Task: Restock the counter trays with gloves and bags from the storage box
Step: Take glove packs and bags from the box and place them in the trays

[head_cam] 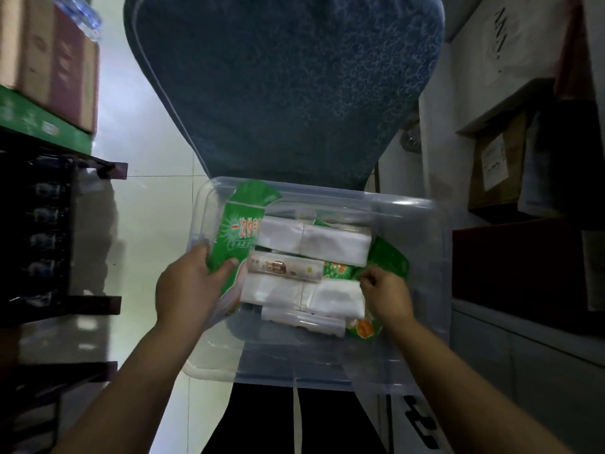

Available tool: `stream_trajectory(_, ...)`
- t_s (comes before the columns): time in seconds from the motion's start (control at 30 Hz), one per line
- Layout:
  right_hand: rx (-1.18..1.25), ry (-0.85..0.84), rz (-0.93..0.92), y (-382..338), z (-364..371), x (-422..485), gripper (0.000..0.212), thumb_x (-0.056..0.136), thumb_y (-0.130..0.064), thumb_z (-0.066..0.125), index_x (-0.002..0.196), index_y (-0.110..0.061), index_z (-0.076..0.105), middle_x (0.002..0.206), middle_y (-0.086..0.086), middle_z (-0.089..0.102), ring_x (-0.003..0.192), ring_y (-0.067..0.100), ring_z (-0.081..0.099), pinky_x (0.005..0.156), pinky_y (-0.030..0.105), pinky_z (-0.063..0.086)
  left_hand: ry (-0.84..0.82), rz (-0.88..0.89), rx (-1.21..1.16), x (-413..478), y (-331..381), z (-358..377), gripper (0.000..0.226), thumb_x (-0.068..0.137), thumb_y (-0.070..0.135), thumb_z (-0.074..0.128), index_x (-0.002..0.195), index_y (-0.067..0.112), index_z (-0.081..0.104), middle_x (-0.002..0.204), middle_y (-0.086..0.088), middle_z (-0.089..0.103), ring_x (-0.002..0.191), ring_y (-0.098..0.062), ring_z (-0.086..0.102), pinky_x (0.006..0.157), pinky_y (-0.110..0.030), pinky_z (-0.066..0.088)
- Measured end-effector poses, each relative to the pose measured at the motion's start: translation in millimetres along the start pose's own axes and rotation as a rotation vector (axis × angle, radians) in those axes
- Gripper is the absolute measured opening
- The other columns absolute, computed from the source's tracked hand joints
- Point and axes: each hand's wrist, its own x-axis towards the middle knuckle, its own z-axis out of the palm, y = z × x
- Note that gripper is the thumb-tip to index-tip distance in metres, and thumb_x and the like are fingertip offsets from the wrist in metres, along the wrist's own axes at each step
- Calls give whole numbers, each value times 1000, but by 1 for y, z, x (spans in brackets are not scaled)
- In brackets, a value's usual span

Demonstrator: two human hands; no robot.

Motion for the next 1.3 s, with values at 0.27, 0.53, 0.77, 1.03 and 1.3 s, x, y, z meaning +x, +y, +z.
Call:
stream_trajectory(0.27, -81, 410, 159, 24, 39, 20, 29, 86, -4, 50, 114, -4, 59, 123, 22, 53, 109, 31, 45, 86, 37, 43, -115, -2, -52, -7, -3, 28, 32, 81, 40, 63, 65, 21, 42, 52, 8, 45, 51, -22, 47, 44, -22, 27)
stream_trajectory(0.53, -779, 168, -136, 29, 15, 62, 39, 90, -10, 40, 128, -2, 37, 130, 22, 50, 118, 35, 47, 100, 44, 34, -212, 99, -81, -18, 2, 46, 14, 80, 41, 62, 84, 29, 55, 61, 6, 60, 57, -21, 55, 46, -20, 31)
stream_trajectory(0.77, -1015, 5, -156, 16, 1, 61, 20, 89, -12, 47, 109, -9, 52, 106, 9, 66, 97, 26, 61, 88, 35, 41, -242, 210, -22, -22, 7, 38, 16, 80, 40, 64, 92, 30, 63, 66, 2, 67, 60, -23, 58, 48, -25, 35)
stream_trajectory(1.03, -393, 130, -103, 27, -16, 24, 14, 83, -7, 55, 91, -3, 66, 91, 12, 61, 88, 28, 55, 69, 30, 43, -223, 234, -24, -17, 19, 19, 18, 82, 40, 60, 96, 29, 62, 72, -1, 69, 69, -27, 63, 56, -31, 46)
stream_trajectory(1.3, 798, 237, 40, -6, -61, -76, 36, 82, 9, 52, 60, -19, 50, 60, 4, 47, 61, 16, 44, 56, 29, 36, -169, 276, -98, -18, 44, -22, 17, 84, 36, 59, 95, 24, 62, 81, -8, 71, 76, -31, 64, 57, -32, 43)
